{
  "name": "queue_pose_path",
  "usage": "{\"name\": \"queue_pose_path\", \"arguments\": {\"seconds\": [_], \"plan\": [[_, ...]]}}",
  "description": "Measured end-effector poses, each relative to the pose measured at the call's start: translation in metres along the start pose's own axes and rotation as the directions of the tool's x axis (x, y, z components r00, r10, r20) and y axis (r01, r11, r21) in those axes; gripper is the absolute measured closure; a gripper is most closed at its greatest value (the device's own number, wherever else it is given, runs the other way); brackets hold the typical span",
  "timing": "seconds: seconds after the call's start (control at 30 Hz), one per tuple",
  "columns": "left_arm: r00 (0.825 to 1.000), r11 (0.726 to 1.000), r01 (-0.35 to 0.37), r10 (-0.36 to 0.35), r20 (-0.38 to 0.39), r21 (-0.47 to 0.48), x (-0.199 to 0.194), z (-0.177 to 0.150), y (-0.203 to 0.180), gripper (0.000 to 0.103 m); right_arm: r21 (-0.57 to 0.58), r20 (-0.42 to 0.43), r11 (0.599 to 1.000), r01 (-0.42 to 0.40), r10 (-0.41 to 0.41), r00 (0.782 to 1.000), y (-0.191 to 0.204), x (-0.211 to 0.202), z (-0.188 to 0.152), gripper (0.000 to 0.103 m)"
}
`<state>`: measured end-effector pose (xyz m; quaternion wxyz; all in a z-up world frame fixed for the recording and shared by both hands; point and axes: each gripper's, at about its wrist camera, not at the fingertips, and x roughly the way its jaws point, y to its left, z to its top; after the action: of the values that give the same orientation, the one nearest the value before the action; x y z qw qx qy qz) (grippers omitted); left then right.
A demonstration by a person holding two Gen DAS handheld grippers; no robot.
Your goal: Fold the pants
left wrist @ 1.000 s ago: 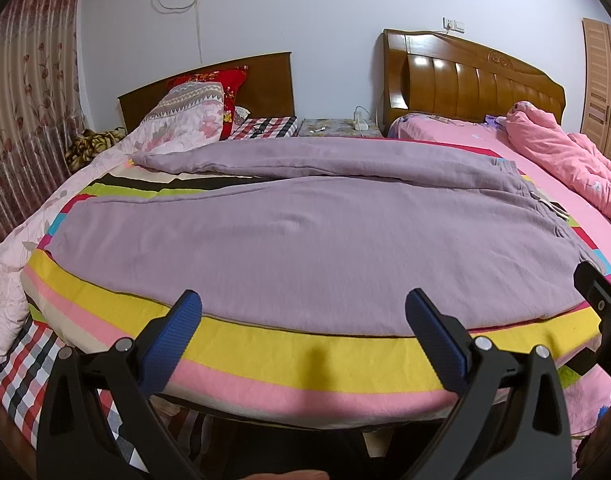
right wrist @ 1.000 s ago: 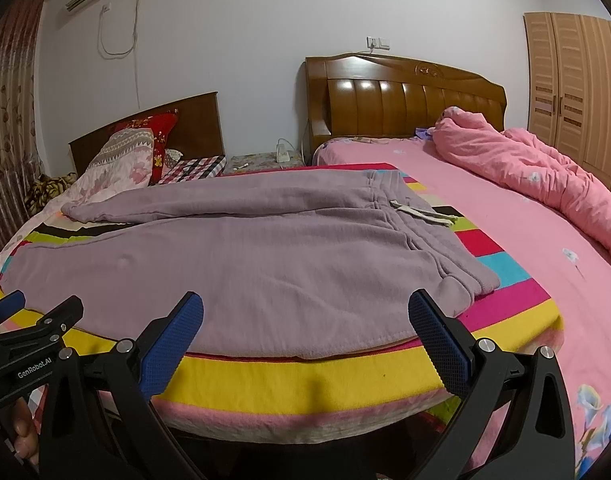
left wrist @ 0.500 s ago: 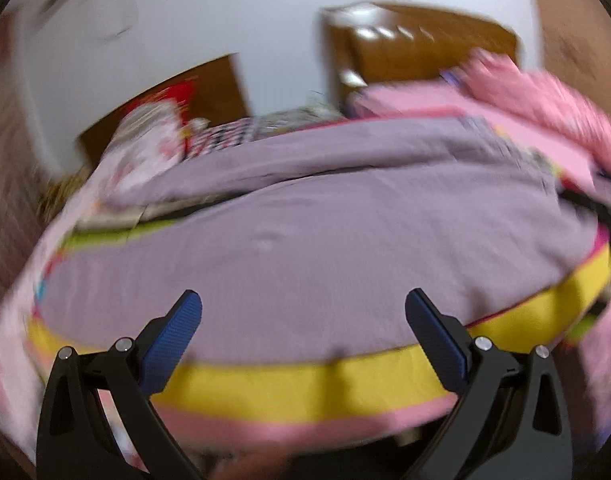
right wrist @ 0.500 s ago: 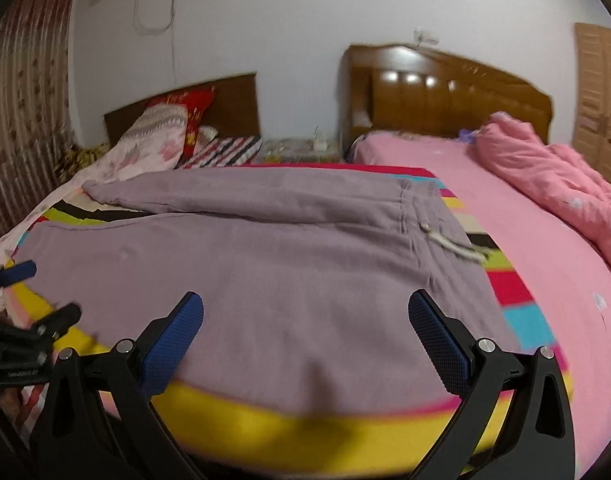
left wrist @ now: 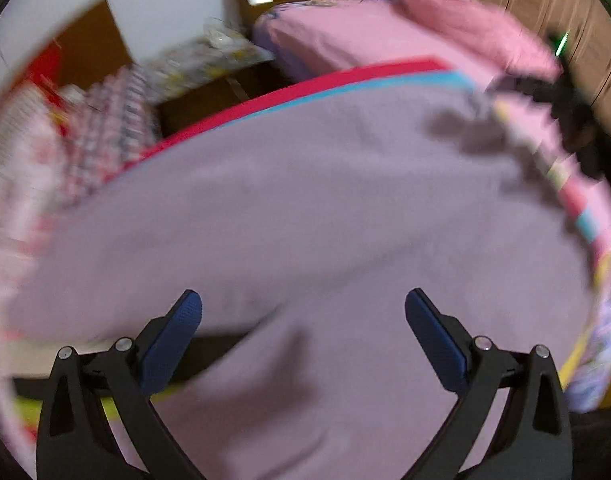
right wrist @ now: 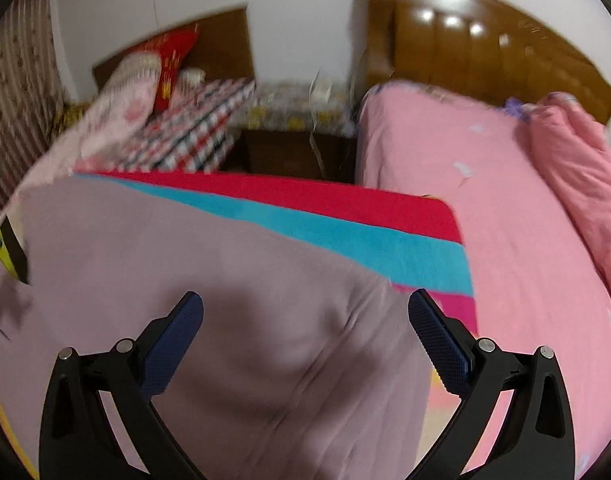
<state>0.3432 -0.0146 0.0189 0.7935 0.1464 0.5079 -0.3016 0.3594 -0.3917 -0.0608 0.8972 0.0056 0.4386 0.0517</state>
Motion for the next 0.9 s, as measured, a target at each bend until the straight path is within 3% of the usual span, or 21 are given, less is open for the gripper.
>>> {"name": "queue_pose_path", "arguments": {"seconds": [0.03,0.13,0.27,0.3,0.33,0.37,0.4,0.43,0.47,0.5,0.63,0.7,0.83,0.9], "plan": [[0.992,0.989,0.125,-0.124,0.02,-0.078,0.013,0.013,0.022,0.002,-0.044,-0.028,0.999,-0.004,0.003,1.0,-0.001,0.019,0.01,0.004],[0.97,0.951,0.243,-0.244,0.02,-0.194,0.045,0.044,0.058,0.002,-0.121,-0.077,0.988,-0.094,0.085,0.993,0.006,0.049,0.025,0.004],[0.982,0.979,0.191,-0.19,0.022,-0.075,0.079,0.086,0.073,0.002,-0.193,-0.196,0.96,-0.204,0.166,0.967,0.019,0.095,0.045,0.008],[0.983,0.98,0.181,-0.183,-0.015,-0.084,0.092,0.098,0.079,0.002,-0.203,-0.234,0.949,-0.242,0.193,0.953,0.021,0.105,0.048,0.019],[0.982,0.979,0.175,-0.181,-0.052,-0.101,0.102,0.106,0.084,0.002,-0.209,-0.278,0.937,-0.279,0.217,0.936,0.024,0.115,0.05,0.02],[0.983,0.982,0.148,-0.159,-0.089,-0.118,0.113,0.114,0.09,0.002,-0.232,-0.272,0.93,-0.284,0.218,0.937,0.029,0.116,0.053,0.028],[0.988,0.987,0.104,-0.116,-0.101,-0.119,0.119,0.121,0.096,0.003,-0.249,-0.279,0.918,-0.308,0.237,0.931,0.034,0.117,0.057,0.047],[0.992,0.992,0.075,-0.085,-0.096,-0.105,0.121,0.127,0.096,0.004,-0.263,-0.281,0.903,-0.339,0.265,0.922,0.038,0.111,0.055,0.056],[0.995,0.995,0.055,-0.062,-0.084,-0.085,0.121,0.13,0.096,0.007,-0.303,-0.258,0.897,-0.321,0.247,0.934,0.041,0.104,0.055,0.079],[0.998,0.999,0.028,-0.03,-0.05,-0.042,0.12,0.136,0.093,0.014,-0.352,-0.22,0.897,-0.267,0.198,0.955,0.046,0.095,0.053,0.089],[0.99,0.987,0.077,-0.092,0.103,0.14,0.103,0.144,0.074,0.015,-0.455,-0.078,0.873,-0.177,0.159,0.984,0.065,0.041,0.036,0.089],[0.984,0.951,0.071,-0.117,0.134,0.302,0.097,0.147,0.059,0.015,-0.472,0.011,0.873,-0.121,0.143,0.99,0.075,0.01,0.024,0.09],[0.993,0.871,0.067,-0.108,0.057,0.486,0.098,0.148,0.037,0.016,-0.465,0.101,0.883,-0.059,0.119,0.988,0.093,-0.026,0.001,0.09],[0.996,0.849,0.068,-0.09,0.016,0.524,0.099,0.145,0.031,0.021,-0.447,0.13,0.894,-0.047,0.117,0.985,0.1,-0.042,-0.012,0.09]]}}
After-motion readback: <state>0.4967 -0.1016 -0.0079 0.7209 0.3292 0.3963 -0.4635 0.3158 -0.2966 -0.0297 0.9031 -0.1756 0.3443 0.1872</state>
